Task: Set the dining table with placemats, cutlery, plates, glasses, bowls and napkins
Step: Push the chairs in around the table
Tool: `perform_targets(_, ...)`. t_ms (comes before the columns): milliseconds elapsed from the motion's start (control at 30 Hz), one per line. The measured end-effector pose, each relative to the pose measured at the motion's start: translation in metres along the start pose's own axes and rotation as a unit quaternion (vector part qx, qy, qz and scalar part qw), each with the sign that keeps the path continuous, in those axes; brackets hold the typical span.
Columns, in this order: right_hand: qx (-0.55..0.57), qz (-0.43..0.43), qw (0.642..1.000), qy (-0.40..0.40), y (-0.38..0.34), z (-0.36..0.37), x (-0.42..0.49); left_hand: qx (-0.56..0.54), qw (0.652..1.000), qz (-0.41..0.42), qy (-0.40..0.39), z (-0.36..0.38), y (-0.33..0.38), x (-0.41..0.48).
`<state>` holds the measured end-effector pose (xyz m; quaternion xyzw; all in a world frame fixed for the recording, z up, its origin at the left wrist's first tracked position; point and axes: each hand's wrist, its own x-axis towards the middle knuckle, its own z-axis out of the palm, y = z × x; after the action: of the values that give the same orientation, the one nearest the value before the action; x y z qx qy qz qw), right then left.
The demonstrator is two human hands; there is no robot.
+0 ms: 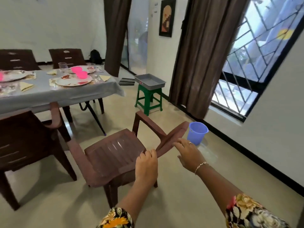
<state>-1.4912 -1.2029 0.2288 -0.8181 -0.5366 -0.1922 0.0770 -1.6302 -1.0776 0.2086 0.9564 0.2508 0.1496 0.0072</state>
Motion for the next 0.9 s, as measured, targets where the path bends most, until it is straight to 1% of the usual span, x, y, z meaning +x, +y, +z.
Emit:
perform_targets(100,0.017,-0.055,0.998,-0.032,0.024,0.019,0.024,0.025,0.999,-0.014,0.029,0.019,0.001,0.007)
perform_targets(167,0.019,-0.102,0.994,-0.034,0.037,0.031,0.042,0.043,0.997,-0.024,0.056,0.017,0.000,0.011)
perform_targets(233,0.042,-0.145,0.988,-0.030,0.048,0.042,0.059,0.059,0.995,-0.017,0.080,0.015,0.001,0.013)
perform_targets(300,0.062,-0.184,0.980,-0.048,0.055,0.050,0.072,0.072,0.992,-0.012,0.102,0.019,0.000,0.011)
perform_targets(400,0.044,-0.255,0.963,-0.071,0.068,0.060,0.091,0.097,0.985,-0.015,0.142,0.025,-0.001,0.012)
perform_targets(433,0.039,-0.265,0.961,-0.074,0.072,0.061,0.095,0.114,0.980,-0.014,0.163,0.026,-0.001,0.015)
perform_targets(500,0.044,-0.277,0.958,-0.061,0.076,0.066,0.100,0.133,0.975,-0.012,0.175,0.026,-0.003,0.019)
perform_targets(567,0.061,-0.271,0.960,-0.046,0.081,0.080,0.100,0.143,0.974,-0.010,0.178,0.026,-0.005,0.022)
perform_targets(633,0.054,-0.262,0.963,-0.039,0.086,0.089,0.105,0.145,0.974,-0.010,0.176,0.025,-0.005,0.028)
perform_targets(700,0.060,-0.261,0.963,-0.030,0.083,0.087,0.113,0.139,0.976,-0.012,0.164,0.025,-0.010,0.032)
perform_targets(733,0.069,-0.268,0.961,-0.013,0.083,0.088,0.116,0.139,0.978,-0.017,0.157,0.025,-0.012,0.034)
perform_targets(900,0.096,-0.254,0.962,0.028,0.072,0.084,0.130,0.140,0.983,-0.043,0.109,0.019,-0.027,0.046)
